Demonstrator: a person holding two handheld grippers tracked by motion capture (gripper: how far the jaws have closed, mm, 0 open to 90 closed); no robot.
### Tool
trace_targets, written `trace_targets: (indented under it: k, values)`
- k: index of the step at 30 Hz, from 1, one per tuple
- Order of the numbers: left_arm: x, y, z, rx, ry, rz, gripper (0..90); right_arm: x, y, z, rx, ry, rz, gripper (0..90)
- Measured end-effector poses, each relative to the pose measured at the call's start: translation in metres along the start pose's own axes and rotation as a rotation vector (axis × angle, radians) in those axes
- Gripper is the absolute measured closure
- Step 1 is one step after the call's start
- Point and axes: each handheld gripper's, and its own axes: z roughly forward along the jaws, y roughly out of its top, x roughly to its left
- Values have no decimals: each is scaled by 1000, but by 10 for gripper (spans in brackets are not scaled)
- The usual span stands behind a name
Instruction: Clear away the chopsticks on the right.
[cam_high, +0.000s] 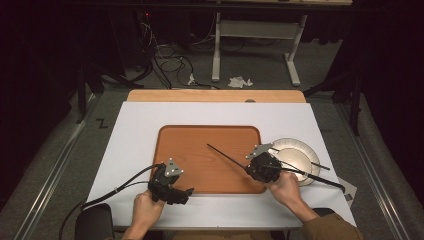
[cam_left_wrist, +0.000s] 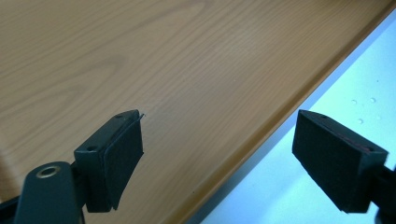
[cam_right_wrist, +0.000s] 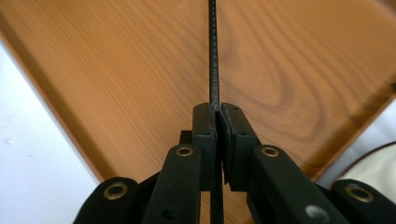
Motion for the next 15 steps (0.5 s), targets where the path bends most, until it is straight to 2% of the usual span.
trace_targets:
  k: [6, 8, 11, 15]
  values:
    - [0, 0, -2, -5, 1, 3, 165, 3, -1, 14, 90, -7, -8, 847]
    - [0, 0, -1, -1, 0, 1, 165, 3, -1, 16, 98, -7, -14, 821]
    - [-1, 0, 0, 6, -4, 2, 165, 4, -1, 18, 97, -13, -12, 829]
    - [-2, -1, -2, 4, -4, 12, 165, 2, -2, 18, 112, -79, -6, 851]
